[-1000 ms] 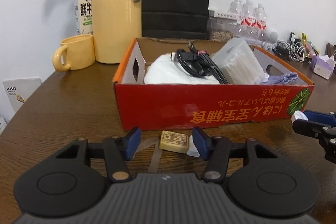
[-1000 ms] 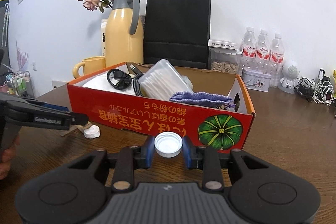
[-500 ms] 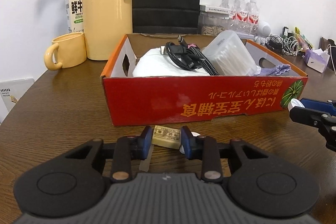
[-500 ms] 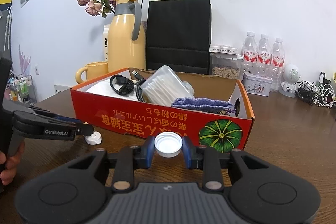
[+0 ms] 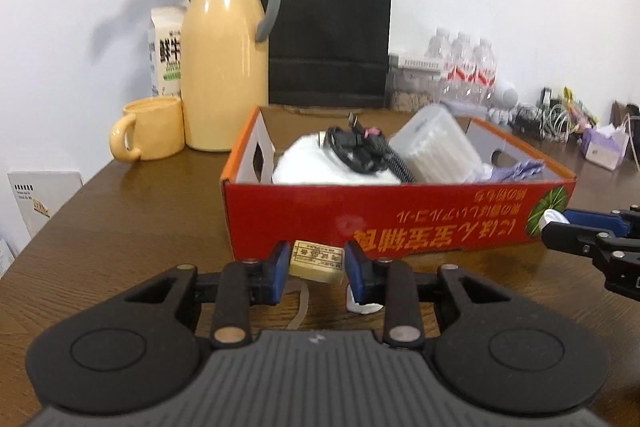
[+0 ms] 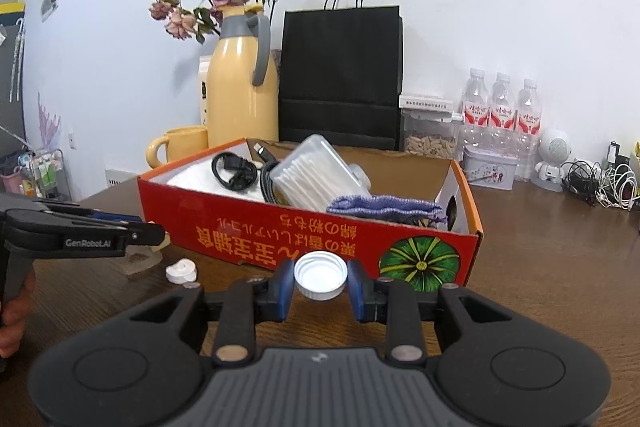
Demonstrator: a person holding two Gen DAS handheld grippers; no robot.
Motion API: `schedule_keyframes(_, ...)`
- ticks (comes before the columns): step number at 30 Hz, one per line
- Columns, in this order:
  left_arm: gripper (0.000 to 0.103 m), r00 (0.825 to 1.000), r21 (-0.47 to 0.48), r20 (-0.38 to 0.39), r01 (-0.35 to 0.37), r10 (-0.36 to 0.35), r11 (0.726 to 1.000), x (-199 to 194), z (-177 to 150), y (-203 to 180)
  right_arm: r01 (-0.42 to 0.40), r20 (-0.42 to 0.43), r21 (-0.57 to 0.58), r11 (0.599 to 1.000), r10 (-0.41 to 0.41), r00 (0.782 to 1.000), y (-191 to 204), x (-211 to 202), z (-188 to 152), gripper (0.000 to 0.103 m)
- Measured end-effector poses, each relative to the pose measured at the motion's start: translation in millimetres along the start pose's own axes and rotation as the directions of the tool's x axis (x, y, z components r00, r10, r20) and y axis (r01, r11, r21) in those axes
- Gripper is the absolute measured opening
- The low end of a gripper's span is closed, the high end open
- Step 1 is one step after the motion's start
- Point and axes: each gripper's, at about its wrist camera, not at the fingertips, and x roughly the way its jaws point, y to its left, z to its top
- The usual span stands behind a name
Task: Organize objects
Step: 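Carry the yellow item and white cap over the box, then lower both items into the box and open both tools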
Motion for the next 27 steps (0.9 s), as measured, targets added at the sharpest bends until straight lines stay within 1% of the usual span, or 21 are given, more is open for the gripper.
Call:
schedule_keyframes(3,0.031,0.999,-0.002,0.033,0.008,-0.008,1.000,-8,6,-3,-0.002,0.028,0.002,1.000,0.002,1.000,-1,-5,4,0.027)
schedule_keyframes(7,0.031,0.996,-0.007,0.082,0.031,-0.031,0.999,-13,27,-8,0.003,0.066,0.003,1.000,-0.003,0.998,-3,-10,16,0.027)
schedule_keyframes(12,0.031,0.988,-0.004,0.152,0.038,-0.037,0.999,-12,60,-19,0.016,0.123,0.001,1.000,-0.016,0.992,-7,-9,44,0.027)
schedule_keyframes(16,0.031,0.983,-0.019,0.184,0.031,-0.027,0.999,-2,82,-24,0.041,0.161,-0.001,0.999,-0.040,0.986,-10,1,68,0.027)
schedule_keyframes(19,0.031,0.982,-0.048,0.191,0.020,-0.010,0.999,12,96,-26,0.054,0.174,0.023,0.998,-0.057,0.983,-15,15,83,0.027)
schedule_keyframes(23,0.031,0.984,-0.089,0.175,0.006,0.010,0.996,34,106,-22,0.075,0.170,0.058,0.996,-0.084,0.982,-24,39,98,0.027)
schedule_keyframes(27,0.031,0.989,-0.136,0.146,-0.012,0.032,0.991,60,105,-14,0.096,0.147,0.094,0.991,-0.110,0.983,-33,65,94,0.027)
